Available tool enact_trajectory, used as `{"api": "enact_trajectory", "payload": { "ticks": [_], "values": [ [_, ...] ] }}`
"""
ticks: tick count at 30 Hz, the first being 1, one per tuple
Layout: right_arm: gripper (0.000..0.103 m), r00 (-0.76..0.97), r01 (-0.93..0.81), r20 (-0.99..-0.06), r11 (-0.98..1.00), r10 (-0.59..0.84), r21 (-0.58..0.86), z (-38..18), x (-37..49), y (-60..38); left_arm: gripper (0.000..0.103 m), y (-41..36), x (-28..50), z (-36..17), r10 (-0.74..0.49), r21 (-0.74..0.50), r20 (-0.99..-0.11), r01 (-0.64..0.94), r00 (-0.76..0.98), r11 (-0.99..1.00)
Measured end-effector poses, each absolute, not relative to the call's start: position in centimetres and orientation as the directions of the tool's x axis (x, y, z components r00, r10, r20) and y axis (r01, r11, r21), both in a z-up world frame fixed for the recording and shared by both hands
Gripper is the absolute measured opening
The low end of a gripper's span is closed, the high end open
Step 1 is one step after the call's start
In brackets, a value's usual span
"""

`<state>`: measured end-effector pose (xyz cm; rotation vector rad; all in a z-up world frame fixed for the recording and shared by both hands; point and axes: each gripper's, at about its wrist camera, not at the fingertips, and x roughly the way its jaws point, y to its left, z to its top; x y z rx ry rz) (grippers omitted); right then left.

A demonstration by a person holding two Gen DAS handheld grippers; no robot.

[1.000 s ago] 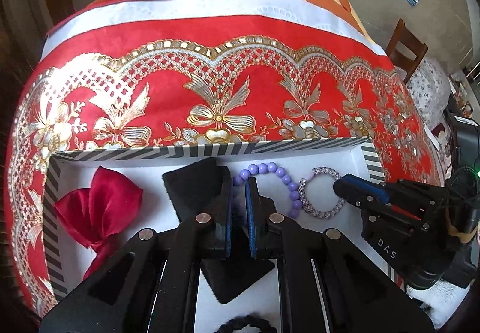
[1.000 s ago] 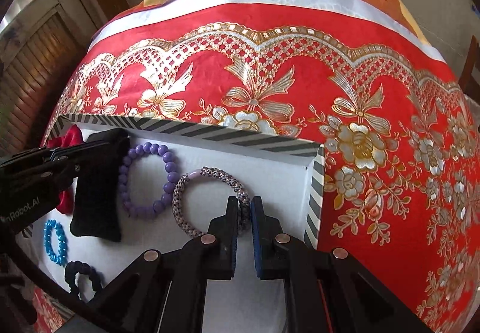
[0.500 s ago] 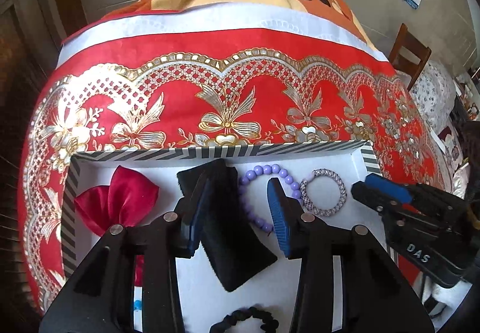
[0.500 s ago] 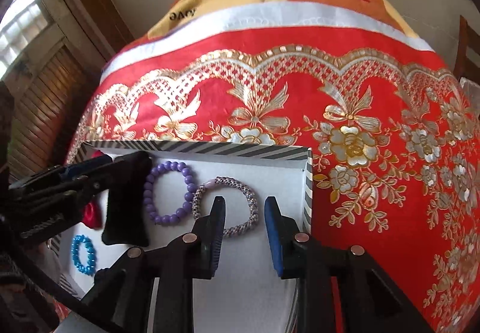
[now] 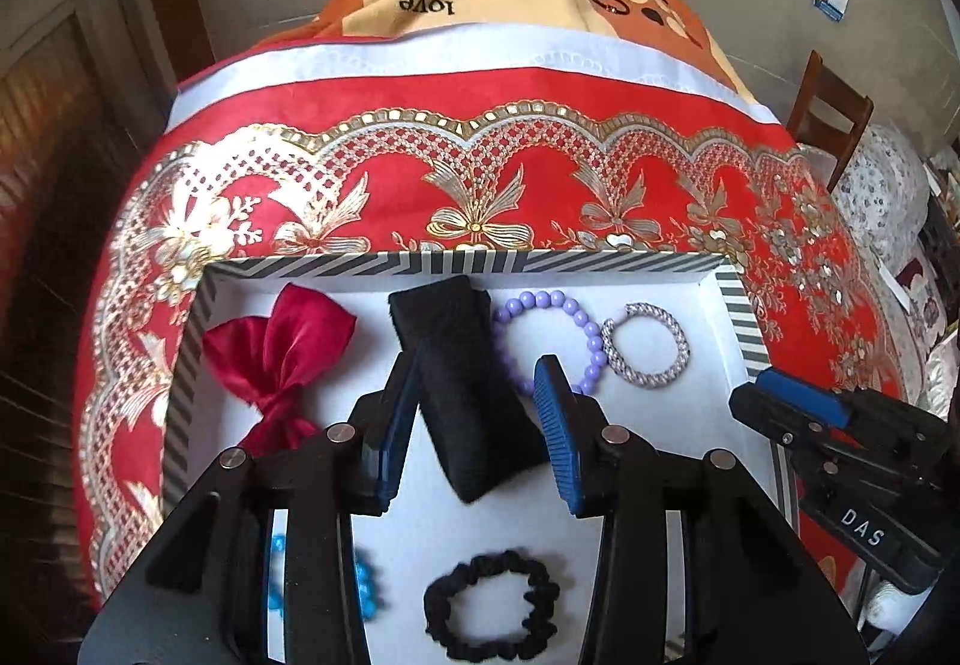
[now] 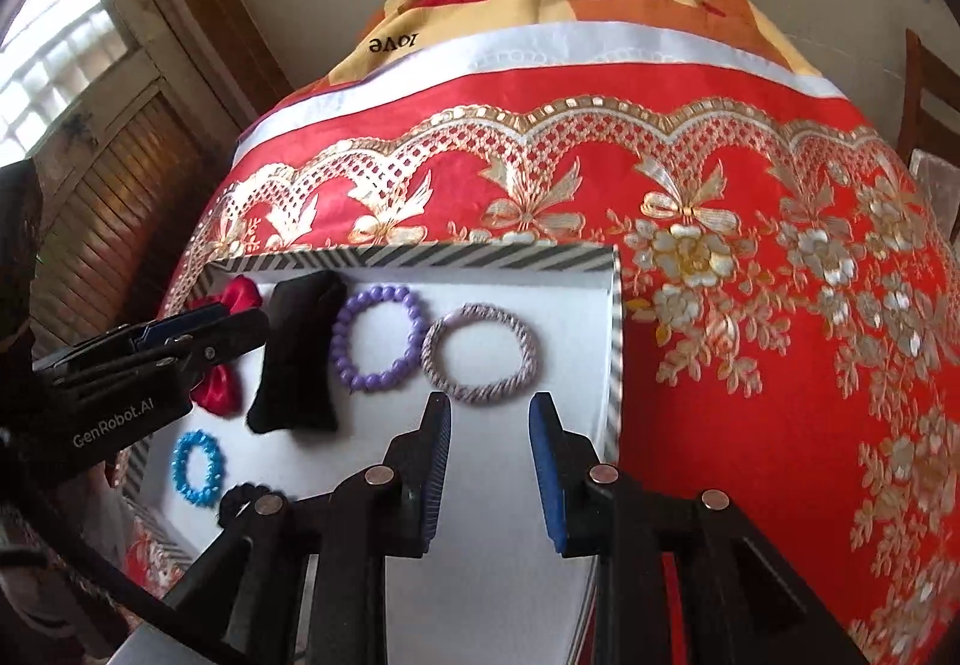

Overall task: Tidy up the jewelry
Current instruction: 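Lift both tools out of the tray back toward the jewelry pile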

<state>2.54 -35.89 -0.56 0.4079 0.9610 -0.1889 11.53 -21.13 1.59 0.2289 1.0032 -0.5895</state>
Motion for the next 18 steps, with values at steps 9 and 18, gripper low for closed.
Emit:
{"api": "enact_trajectory", "payload": {
  "ticks": [9, 18],
  "values": [
    [0.034, 0.589, 0.348, -0.808, 0.907, -0.015, 0.237, 1.1, -0.4, -34.9, 0.039, -20.1, 8.6, 2.7, -0.346, -0.057, -0.831, 0.551, 0.436, 0.832],
    [0.036, 0.616, 0.333, -0.787, 0.916, -0.031, 0.225, 2.2, -3.2, -33.8, 0.039, -18.8, 5.3, 3.9, -0.335, -0.028, -0.81, 0.538, 0.481, 0.842]
  ]
}}
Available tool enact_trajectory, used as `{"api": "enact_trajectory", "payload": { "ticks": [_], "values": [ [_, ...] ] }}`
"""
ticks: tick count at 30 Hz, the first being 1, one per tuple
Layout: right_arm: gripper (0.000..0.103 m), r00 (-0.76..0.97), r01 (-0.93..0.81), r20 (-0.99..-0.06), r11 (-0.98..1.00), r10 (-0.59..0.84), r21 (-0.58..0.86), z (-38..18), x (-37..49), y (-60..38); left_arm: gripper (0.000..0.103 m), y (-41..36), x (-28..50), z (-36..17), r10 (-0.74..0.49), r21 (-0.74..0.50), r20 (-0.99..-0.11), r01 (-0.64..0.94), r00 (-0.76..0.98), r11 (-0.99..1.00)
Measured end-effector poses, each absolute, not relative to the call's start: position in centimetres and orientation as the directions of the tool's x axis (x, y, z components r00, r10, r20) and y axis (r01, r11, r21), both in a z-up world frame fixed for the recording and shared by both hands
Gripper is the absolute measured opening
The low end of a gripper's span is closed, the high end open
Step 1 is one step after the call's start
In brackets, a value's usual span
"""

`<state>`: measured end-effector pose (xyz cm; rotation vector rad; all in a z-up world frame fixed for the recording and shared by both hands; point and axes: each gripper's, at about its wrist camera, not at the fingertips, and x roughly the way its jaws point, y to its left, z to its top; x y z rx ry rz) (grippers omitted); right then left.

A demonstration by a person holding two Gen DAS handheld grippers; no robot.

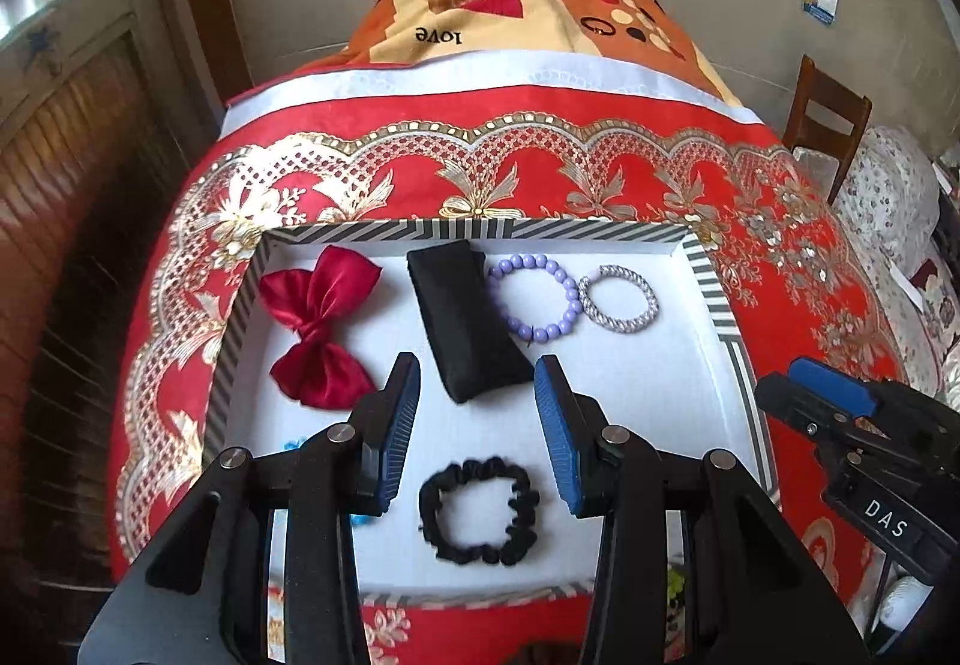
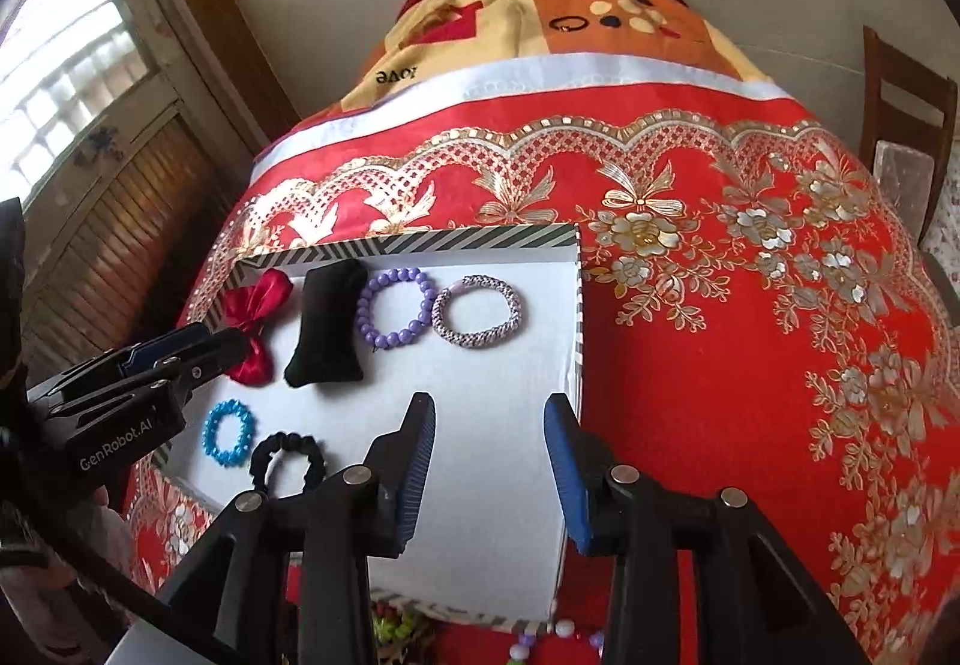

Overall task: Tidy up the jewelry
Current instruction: 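Lift both tools out of the tray back toward the jewelry pile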

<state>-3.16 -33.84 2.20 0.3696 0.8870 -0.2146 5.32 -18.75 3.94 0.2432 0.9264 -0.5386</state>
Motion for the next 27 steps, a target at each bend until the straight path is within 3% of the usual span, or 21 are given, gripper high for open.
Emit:
{"api": "enact_trajectory", "payload": {
  "ticks": [7, 27],
  "values": [
    [0.042, 0.633, 0.304, -0.773, 0.93, -0.037, 0.204, 2.7, -6.1, -32.5, 0.039, -17.7, 1.8, 4.3, -0.324, -0.018, -0.804, 0.523, 0.499, 0.852],
    [0.042, 0.631, 0.269, -0.775, 0.946, -0.033, 0.179, 3.2, -18.6, -30.0, 0.039, -14.3, -11.4, 5.2, -0.299, -0.003, -0.775, 0.47, 0.556, 0.882]
  ]
}}
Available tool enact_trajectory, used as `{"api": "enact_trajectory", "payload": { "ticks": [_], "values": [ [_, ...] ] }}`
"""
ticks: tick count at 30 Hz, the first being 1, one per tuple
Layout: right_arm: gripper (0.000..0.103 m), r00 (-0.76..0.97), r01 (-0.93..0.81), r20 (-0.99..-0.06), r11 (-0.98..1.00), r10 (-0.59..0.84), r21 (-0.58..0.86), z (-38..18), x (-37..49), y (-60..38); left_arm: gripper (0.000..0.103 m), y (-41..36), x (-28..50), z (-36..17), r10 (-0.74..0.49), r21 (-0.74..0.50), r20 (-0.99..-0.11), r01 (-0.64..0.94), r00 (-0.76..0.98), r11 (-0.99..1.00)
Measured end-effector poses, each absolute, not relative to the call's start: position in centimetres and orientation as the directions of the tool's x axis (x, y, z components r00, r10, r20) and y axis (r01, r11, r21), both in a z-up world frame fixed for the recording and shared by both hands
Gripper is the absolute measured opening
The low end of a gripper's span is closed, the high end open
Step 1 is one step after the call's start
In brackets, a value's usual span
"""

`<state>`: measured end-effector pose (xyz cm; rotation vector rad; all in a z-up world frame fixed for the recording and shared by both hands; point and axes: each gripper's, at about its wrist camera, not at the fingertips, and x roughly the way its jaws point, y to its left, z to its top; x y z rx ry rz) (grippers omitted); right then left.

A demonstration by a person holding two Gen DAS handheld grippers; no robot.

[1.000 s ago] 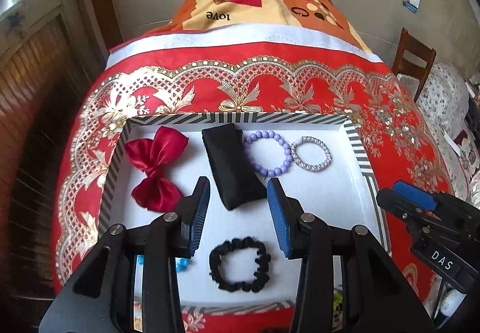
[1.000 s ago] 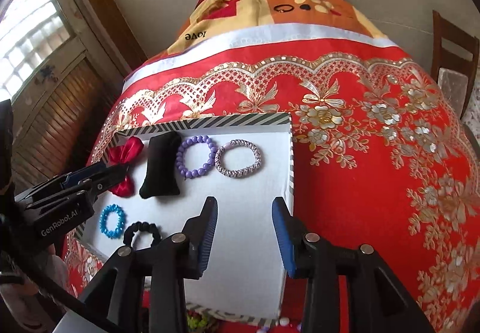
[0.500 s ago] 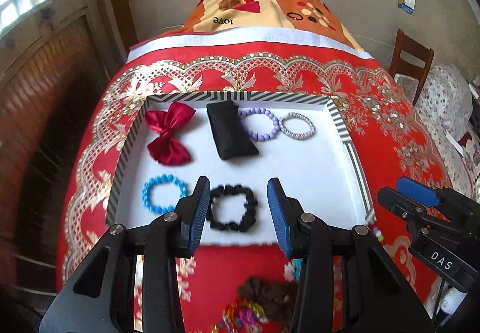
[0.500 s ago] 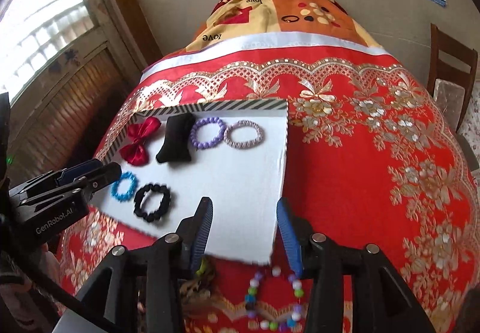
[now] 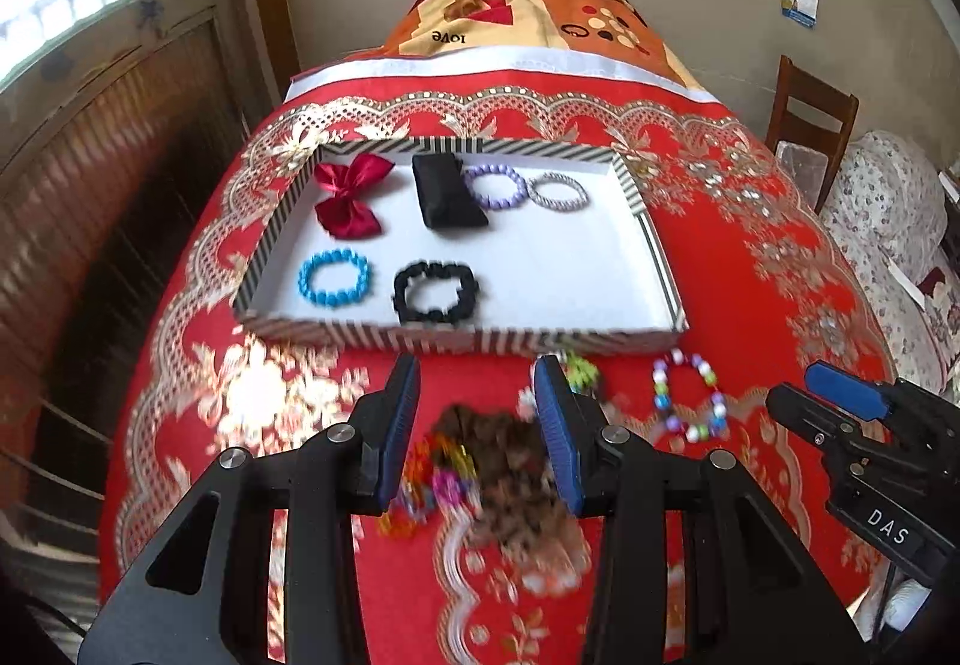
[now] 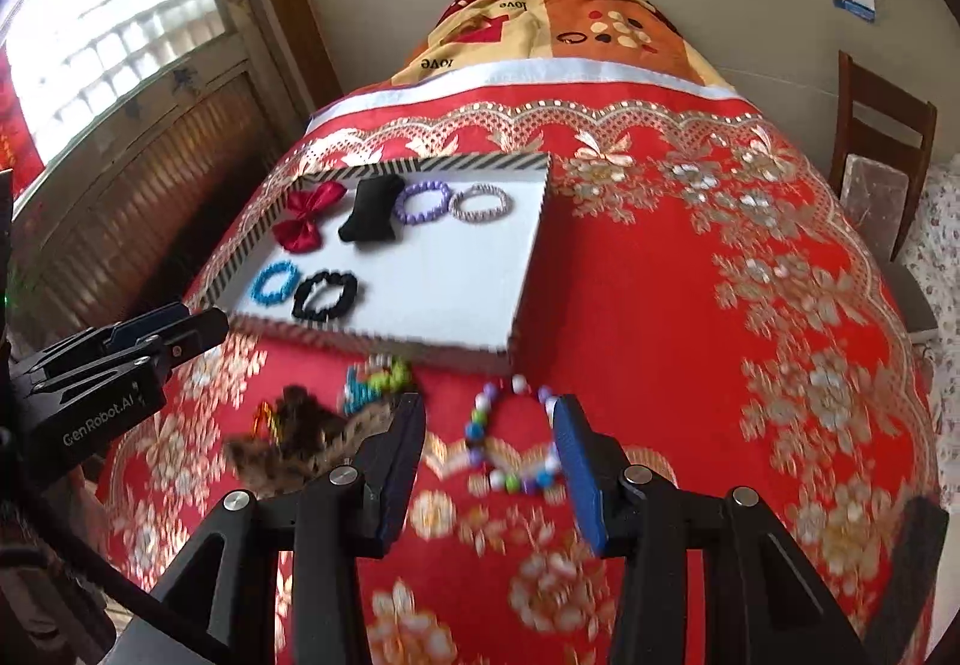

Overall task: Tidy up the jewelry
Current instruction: 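Lift both tools out of the tray back toward the jewelry pile, then grasp the amber bead bracelet with left tool while right tool grasps multicolour bead bracelet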

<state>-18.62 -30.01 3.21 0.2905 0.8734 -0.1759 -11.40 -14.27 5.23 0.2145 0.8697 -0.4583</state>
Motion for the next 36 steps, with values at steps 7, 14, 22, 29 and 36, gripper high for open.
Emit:
{"api": "enact_trajectory", "payload": {
  "ticks": [7, 14, 22, 29, 36],
  "values": [
    [0.042, 0.617, 0.264, -0.787, 0.948, -0.026, 0.176, 2.5, -21.9, -29.3, 0.039, -13.4, -14.4, 4.9, -0.285, 0.002, -0.78, 0.458, 0.557, 0.889],
    [0.043, 0.607, 0.268, -0.795, 0.948, -0.026, 0.174, 2.1, -23.9, -29.1, 0.039, -12.9, -16.6, 4.7, -0.279, 0.002, -0.782, 0.45, 0.557, 0.893],
    [0.043, 0.599, 0.26, -0.8, 0.951, -0.023, 0.168, 1.9, -25.3, -28.8, 0.039, -12.3, -18.2, 4.4, -0.271, 0.004, -0.785, 0.442, 0.556, 0.897],
    [0.043, 0.594, 0.246, -0.805, 0.955, -0.016, 0.163, 1.7, -25.8, -28.3, 0.039, -10.8, -19.0, 3.9, -0.259, -0.006, -0.795, 0.42, 0.549, 0.908],
    [0.044, 0.578, 0.239, -0.816, 0.957, -0.003, 0.166, 0.9, -25.6, -28.1, 0.039, -7.0, -18.5, 2.2, -0.296, -0.096, -0.819, 0.391, 0.491, 0.915]
  ]
}}
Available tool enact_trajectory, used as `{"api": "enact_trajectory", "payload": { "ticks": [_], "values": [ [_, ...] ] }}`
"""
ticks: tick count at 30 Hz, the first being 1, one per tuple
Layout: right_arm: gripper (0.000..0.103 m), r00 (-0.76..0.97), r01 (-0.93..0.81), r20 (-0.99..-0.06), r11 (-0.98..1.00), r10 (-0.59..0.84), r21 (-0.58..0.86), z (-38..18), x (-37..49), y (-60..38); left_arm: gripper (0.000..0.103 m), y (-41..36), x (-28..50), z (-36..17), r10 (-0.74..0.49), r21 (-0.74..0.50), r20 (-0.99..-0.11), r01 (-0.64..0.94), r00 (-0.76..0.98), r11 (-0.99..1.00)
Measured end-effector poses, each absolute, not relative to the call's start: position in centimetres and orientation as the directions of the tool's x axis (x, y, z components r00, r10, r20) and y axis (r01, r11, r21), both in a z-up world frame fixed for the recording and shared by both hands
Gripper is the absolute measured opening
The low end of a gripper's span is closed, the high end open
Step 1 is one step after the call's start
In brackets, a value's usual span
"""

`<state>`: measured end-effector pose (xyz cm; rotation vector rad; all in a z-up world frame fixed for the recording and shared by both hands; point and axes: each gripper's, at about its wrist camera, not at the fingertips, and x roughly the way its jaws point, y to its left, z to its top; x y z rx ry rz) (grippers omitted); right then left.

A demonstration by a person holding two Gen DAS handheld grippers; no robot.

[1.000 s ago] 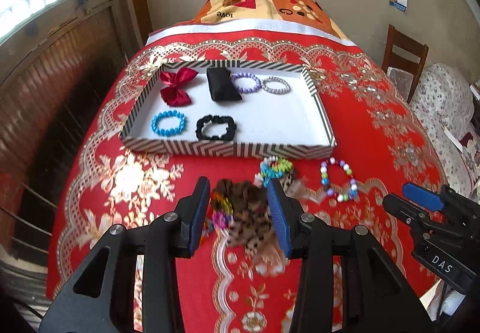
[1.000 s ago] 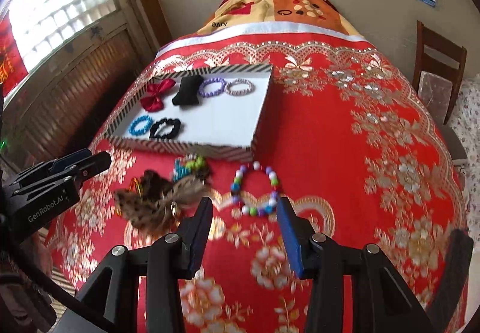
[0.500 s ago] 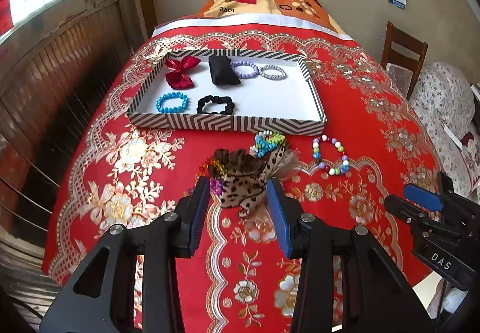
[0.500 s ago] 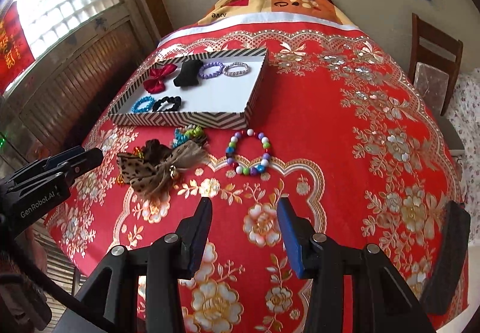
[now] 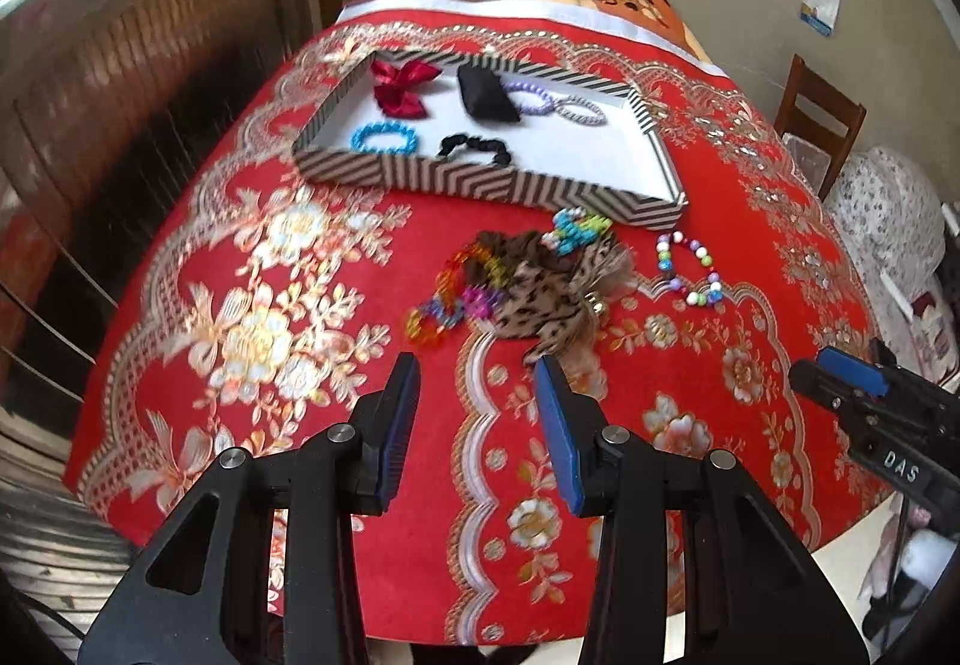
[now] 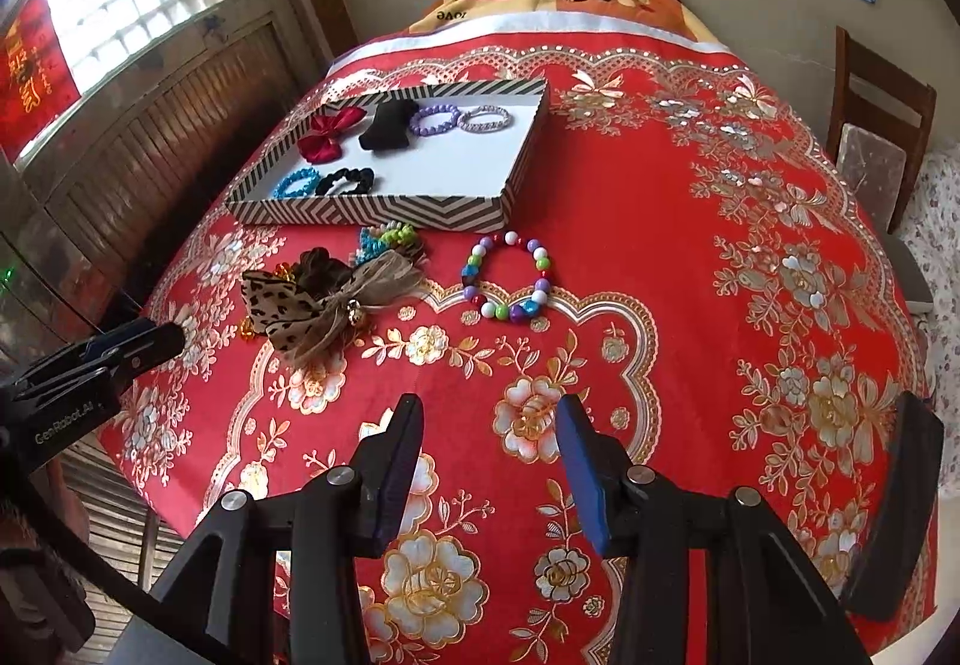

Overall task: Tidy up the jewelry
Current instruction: 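Grasp the amber bead bracelet with left tool while right tool grasps multicolour bead bracelet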

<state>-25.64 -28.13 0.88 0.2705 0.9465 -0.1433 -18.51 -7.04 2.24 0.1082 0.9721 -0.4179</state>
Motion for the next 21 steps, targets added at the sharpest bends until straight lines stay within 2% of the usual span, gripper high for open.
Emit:
{"api": "enact_trajectory", "payload": {
  "ticks": [5, 7, 9, 21],
  "values": [
    [0.044, 0.56, 0.239, -0.828, 0.955, 0.013, 0.177, -0.2, -24.9, -28.2, 0.04, -5.6, -17.9, 1.5, -0.347, -0.17, -0.83, 0.393, 0.437, 0.903],
    [0.044, 0.556, 0.238, -0.831, 0.954, 0.019, 0.182, -0.4, -24.6, -28.2, 0.048, -5.4, -17.8, 1.4, -0.363, -0.19, -0.829, 0.398, 0.426, 0.898],
    [0.044, 0.554, 0.235, -0.832, 0.955, 0.022, 0.182, -0.5, -24.2, -28.1, 0.05, -5.1, -17.4, 1.3, -0.375, -0.208, -0.828, 0.392, 0.416, 0.896],
    [0.044, 0.548, 0.228, -0.836, 0.958, 0.023, 0.175, -1.0, -22.3, -28.6, 0.051, -5.2, -12.1, -1.4, -0.338, -0.197, -0.865, 0.369, 0.37, 0.908]
  ]
}}
